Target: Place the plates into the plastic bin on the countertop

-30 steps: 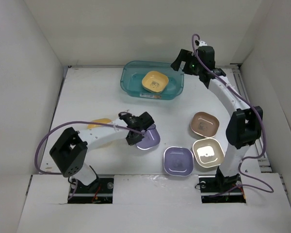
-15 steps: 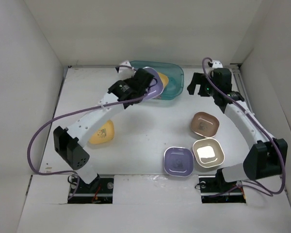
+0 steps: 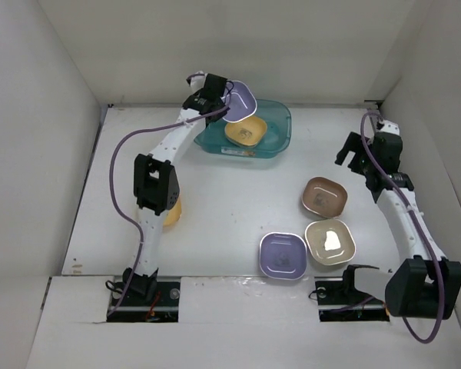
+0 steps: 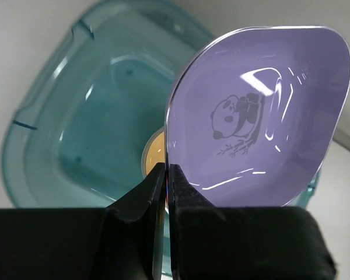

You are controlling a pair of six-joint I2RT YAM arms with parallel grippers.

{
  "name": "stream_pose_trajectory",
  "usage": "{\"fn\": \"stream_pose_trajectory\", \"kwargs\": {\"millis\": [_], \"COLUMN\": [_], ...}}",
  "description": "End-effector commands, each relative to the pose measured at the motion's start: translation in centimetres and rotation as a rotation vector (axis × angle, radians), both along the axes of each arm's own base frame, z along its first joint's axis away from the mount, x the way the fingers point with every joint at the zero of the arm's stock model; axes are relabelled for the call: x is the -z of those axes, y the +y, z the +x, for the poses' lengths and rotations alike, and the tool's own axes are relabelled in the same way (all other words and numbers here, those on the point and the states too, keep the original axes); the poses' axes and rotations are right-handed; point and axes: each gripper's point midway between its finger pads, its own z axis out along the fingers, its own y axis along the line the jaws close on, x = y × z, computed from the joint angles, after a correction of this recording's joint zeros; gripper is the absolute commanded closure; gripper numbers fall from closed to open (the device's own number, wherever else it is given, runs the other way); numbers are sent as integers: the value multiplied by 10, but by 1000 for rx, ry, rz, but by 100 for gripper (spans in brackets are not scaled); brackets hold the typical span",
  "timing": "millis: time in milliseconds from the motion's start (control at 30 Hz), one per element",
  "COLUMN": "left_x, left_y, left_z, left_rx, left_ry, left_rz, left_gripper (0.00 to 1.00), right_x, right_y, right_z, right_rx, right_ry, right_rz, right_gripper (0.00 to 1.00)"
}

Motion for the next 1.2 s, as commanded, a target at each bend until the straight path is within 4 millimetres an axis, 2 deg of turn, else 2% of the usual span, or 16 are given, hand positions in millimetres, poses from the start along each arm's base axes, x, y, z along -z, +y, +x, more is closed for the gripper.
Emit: {"fn": "stream_pose_trajectory", "kwargs": {"millis": [0, 33, 67, 167, 267, 433, 567, 600, 733, 867, 1000, 1033, 1067, 1100, 1133, 1167], "left_x": [-24, -19, -9, 0, 5, 31, 56, 56, 61, 66, 74, 67, 71, 65, 70, 63], "left_y": [-20, -28, -32, -43, -49, -59, -59, -66, -64, -63, -62, -62, -62, -62, -61, -59], "left_z": [6, 6, 4, 4, 3, -1, -5, -8, -8, -11, -13, -14, -14, -14, -16, -15], "left_rx": [16, 54, 56, 53, 46, 48, 39, 44, 30, 16, 6, 8, 8, 9, 7, 3], "left_ry": [-48, -42, -23, -4, 0, 58, 114, 116, 119, 137, 154, 145, 146, 138, 147, 133], "left_rz": [-161, -188, -207, -251, -273, -293, -284, -290, -290, -296, -297, -301, -301, -305, -300, -300], "left_gripper": [100, 100, 100, 100, 100, 100, 100, 100, 100, 85, 85, 85, 82, 72, 60, 48], "right_x": [13, 18, 33, 48, 64, 92, 103, 104, 102, 109, 109, 109, 109, 109, 109, 109], "right_y": [-21, -21, -33, -49, -53, -55, -55, -55, -54, -53, -53, -53, -53, -51, -51, -51], "right_z": [-8, -9, -16, -22, -22, -20, -21, -21, -19, -21, -21, -21, -21, -21, -21, -21], "right_rx": [74, 74, 124, 187, 192, 189, 179, 174, 159, 152, 147, 147, 147, 137, 137, 132], "right_ry": [25, 31, 64, 80, 113, 186, 200, 202, 193, 210, 211, 211, 211, 210, 210, 211], "right_rz": [19, 19, 18, 17, 12, 18, 34, 26, 24, 38, 31, 31, 31, 38, 38, 31], "right_gripper": [0, 0, 0, 0, 0, 0, 0, 0, 1, 1, 1, 1, 1, 1, 1, 1]}}
